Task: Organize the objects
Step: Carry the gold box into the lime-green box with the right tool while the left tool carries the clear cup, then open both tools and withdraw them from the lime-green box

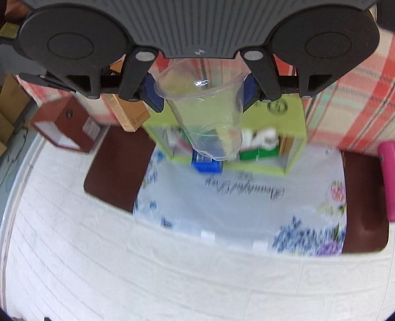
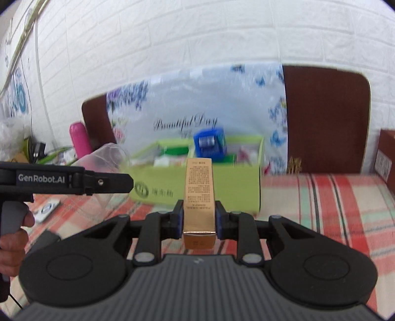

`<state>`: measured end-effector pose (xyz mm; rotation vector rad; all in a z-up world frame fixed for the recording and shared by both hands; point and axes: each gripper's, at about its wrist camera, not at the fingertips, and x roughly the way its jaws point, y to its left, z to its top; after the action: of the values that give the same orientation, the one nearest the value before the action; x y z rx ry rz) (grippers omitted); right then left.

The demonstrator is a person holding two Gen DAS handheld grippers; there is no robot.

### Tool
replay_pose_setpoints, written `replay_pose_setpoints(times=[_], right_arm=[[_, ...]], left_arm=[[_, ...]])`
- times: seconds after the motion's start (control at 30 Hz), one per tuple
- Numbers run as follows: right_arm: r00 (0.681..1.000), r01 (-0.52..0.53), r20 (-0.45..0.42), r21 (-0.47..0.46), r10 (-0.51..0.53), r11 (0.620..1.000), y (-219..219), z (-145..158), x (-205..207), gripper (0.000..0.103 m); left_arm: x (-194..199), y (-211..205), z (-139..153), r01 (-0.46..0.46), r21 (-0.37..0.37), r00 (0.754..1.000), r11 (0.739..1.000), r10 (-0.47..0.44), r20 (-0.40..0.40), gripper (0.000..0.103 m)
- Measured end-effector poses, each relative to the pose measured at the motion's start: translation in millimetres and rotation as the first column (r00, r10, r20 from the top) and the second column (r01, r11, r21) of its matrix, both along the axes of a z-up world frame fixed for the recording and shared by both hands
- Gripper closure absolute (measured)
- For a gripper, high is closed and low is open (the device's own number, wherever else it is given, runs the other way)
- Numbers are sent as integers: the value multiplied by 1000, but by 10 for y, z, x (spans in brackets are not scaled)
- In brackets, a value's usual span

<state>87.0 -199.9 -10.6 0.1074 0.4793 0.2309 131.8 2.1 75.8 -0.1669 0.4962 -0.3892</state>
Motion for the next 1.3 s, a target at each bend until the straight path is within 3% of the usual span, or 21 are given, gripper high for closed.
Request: replay_pose_setpoints(times=[0.2, 0.47, 0.5, 0.57, 0.63, 0.67, 0.73, 0.83, 0.97, 1.1, 1.3], right_arm=[[996, 72, 59, -17, -71, 997, -28, 194, 575, 80], [985, 169, 52, -88, -165, 982, -85, -19, 1334, 79], [984, 173, 56, -105, -168, 979, -75, -61, 1392, 79], [986, 162, 57, -135, -156, 977, -49, -165, 1508, 77], [990, 139, 44, -168, -134, 976, -20, -273, 1588, 36], [989, 147, 55, -188, -139, 971, 3, -317, 1591, 31], [984, 161, 105, -208, -141, 965, 19, -382, 1523, 25], [983, 165, 110, -196, -145, 967, 6, -422, 1467, 17], [983, 177, 87, -166, -164, 970, -50, -387, 1400, 14], [975, 204, 111, -112, -191, 973, -136, -223, 1161, 0], [972, 207, 123, -46, -200, 977, -200, 46, 677, 0]], left_arm=[[549, -126, 183, -45, -1, 998, 999, 45, 35, 35], [1182, -218, -41, -77, 53, 997, 996, 77, 1, 35], [1223, -228, -89, -78, 55, 997, 995, 78, 2, 33], [1298, -257, -209, -71, 73, 997, 995, 71, 0, 17], [1320, -276, -319, -90, 105, 996, 990, 92, -18, 13], [1320, -268, -374, -86, 109, 996, 990, 89, -29, 13], [1313, -225, -439, -75, 88, 996, 993, 79, -45, 13], [1280, -203, -433, -85, 83, 995, 993, 90, -52, 13], [1151, -173, -314, -106, 92, 993, 990, 110, -33, 13], [917, -134, -147, -127, 117, 992, 985, 128, -4, 13], [420, -129, -23, -167, 147, 986, 975, 169, -4, 12]])
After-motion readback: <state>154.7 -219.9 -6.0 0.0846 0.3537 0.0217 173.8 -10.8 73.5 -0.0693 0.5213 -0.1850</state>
